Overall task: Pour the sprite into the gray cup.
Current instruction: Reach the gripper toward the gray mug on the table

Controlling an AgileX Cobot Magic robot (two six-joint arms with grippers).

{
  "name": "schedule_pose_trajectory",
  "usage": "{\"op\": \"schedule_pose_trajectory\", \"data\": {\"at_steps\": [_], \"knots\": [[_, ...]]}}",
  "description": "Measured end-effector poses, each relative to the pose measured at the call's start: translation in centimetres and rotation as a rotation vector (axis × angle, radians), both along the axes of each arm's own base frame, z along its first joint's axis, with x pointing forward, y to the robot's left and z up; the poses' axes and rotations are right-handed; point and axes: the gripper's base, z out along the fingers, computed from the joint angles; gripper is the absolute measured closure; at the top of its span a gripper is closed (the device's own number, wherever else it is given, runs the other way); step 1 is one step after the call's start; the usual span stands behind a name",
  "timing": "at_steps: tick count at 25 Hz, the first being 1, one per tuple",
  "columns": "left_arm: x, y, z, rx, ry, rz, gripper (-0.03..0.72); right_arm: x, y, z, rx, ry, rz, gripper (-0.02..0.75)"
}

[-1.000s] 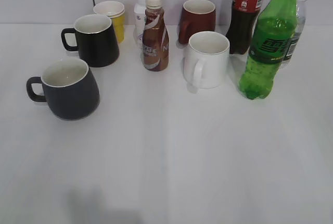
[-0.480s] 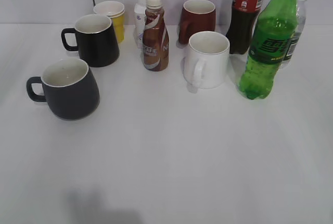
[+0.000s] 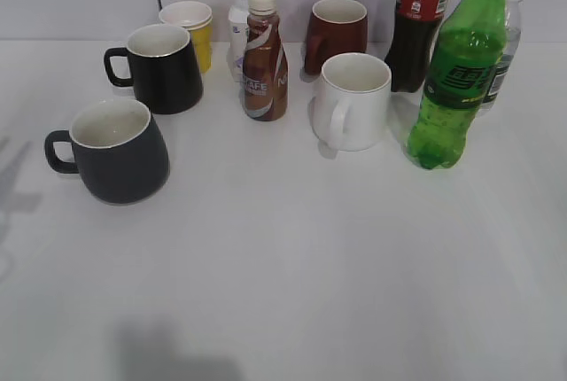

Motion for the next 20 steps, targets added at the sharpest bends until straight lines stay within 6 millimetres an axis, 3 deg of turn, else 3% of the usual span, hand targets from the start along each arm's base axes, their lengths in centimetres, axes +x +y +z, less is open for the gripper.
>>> {"op": "schedule_pose_trajectory", "data": {"at_steps": [5, 13, 20], "knots": [[1.6, -0.2, -3.3, 0.003, 0.128, -0.010, 0.442, 0.0, 0.0, 0.0, 0.000, 0.000, 0.000, 0.150], [0.2, -0.2, -6.4, 0.005, 0.239, -0.014, 0.437, 0.0, 0.0, 0.0, 0.000, 0.000, 0.000, 0.150], [1.2, -0.5, -8.4, -0.015, 0.251, -0.036, 0.352, 0.0, 0.0, 0.0, 0.000, 0.000, 0.000, 0.150]]}}
